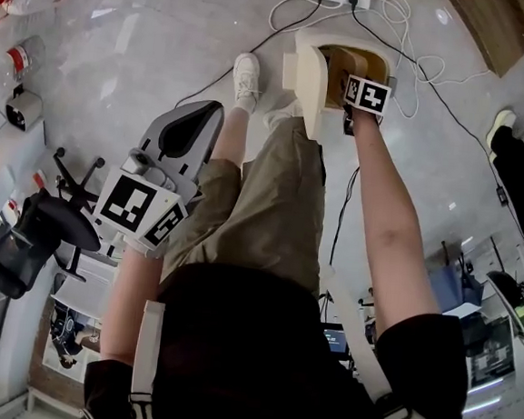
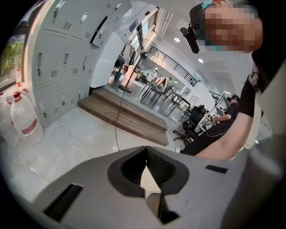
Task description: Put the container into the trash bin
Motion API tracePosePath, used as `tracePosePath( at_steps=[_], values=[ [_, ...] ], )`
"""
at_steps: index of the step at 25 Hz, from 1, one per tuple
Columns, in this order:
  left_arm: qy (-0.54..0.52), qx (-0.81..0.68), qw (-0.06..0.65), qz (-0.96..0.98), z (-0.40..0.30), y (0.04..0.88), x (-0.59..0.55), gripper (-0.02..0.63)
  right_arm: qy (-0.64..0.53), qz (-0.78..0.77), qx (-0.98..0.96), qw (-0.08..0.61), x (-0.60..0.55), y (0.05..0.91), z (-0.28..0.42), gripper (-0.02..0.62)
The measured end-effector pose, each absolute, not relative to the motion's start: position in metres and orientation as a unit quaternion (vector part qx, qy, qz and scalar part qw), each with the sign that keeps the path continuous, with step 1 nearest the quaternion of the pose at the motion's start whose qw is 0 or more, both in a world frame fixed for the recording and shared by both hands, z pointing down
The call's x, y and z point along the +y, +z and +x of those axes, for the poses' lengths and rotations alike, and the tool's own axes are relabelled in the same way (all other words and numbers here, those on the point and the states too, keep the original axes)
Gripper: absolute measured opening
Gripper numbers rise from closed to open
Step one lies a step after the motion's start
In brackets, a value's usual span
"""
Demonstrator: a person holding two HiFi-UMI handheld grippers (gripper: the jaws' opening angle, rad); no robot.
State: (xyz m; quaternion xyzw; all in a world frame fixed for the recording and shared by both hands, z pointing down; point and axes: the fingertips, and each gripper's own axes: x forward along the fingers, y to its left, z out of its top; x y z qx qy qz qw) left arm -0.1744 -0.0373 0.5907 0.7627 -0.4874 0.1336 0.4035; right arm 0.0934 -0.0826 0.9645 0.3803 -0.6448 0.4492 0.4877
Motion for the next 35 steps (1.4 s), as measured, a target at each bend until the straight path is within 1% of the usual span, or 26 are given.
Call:
tracePosePath(
  at_steps=[14, 24, 26, 30, 35],
  values=[
    [0.145, -0.482, 0.433, 0.748, -0.178, 0.639, -0.026, 0.008, 0.450, 0.363, -0.635, 0.513, -0.078, 1.005, 0.081, 0.229],
    [0.146, -0.480, 0.440, 0.745, -0.176, 0.646, -0.019, 0.008, 0.460, 0.346, -0.634, 0.516, -0.071, 1.013, 0.077, 0.229],
    [0.144, -0.478, 0.440, 0.746, -0.175, 0.646, -0.019, 0.008, 0.467, 0.340, -0.633, 0.516, -0.069, 1.014, 0.077, 0.234],
    [0.141, -0.477, 0.439, 0.748, -0.174, 0.646, -0.019, 0.008, 0.477, 0.331, -0.627, 0.520, -0.065, 1.016, 0.075, 0.282],
    [0.137, -0.479, 0.435, 0.750, -0.175, 0.642, -0.021, 0.008, 0.467, 0.339, -0.627, 0.523, -0.069, 1.010, 0.077, 0.288]
  ],
)
